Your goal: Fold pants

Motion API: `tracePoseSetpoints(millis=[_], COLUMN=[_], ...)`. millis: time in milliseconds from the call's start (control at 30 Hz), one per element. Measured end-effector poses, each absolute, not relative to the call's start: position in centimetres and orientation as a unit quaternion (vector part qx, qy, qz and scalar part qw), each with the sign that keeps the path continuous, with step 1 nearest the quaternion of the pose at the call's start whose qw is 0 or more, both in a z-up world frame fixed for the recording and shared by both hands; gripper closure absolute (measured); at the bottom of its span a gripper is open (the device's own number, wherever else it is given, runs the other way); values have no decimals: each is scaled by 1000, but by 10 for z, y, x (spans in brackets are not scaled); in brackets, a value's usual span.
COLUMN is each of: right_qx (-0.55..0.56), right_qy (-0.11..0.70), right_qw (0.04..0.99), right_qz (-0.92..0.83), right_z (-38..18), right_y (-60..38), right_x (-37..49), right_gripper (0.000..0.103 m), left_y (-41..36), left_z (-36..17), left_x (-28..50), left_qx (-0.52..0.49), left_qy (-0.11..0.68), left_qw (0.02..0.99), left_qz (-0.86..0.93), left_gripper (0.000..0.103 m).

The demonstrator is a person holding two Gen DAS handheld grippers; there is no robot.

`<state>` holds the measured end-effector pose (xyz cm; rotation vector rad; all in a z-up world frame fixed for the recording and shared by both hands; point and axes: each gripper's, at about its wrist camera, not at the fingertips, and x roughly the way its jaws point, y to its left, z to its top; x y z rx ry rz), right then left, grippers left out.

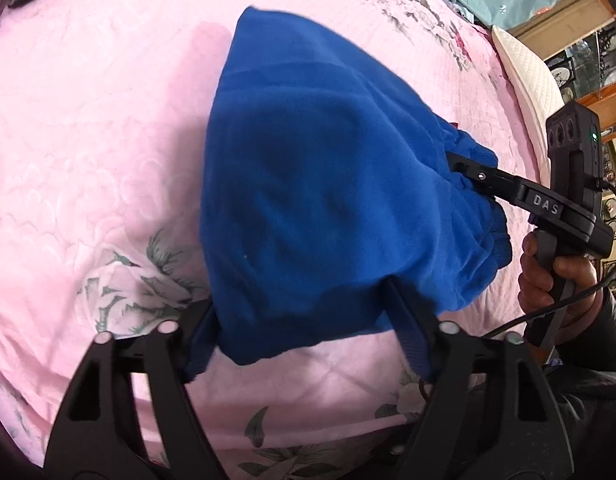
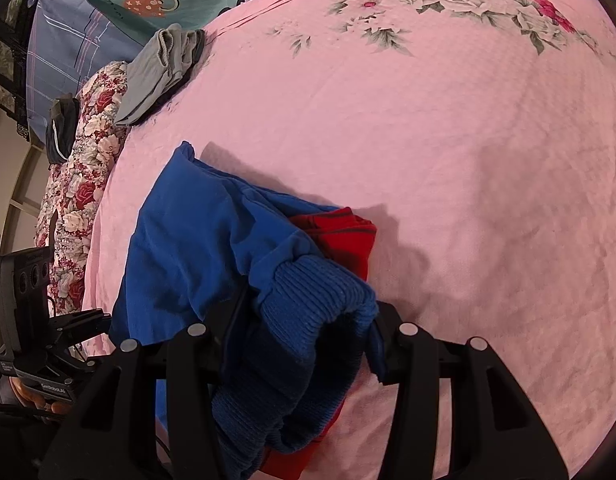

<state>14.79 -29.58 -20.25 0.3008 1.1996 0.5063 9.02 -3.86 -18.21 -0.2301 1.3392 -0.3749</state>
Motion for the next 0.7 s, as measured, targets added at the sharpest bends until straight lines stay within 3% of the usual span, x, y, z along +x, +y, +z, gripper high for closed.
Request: tracePoseSetpoints(millis=[533, 700], right_qx=[121, 121], right_qy=[551, 549], right_qw=[794, 796], right_qz=[227, 224], right_z=[-198, -198], right_y=[-292, -292], right_x=[146, 145], right_gripper=[54, 54], left_y=[-47, -48], left_z=[-166, -169], left_x=[81, 85], left_qx=[-54, -59], left_qy=[599, 606], left_qw=[783, 777], left_qz=[-156, -157], left_gripper=[57, 54])
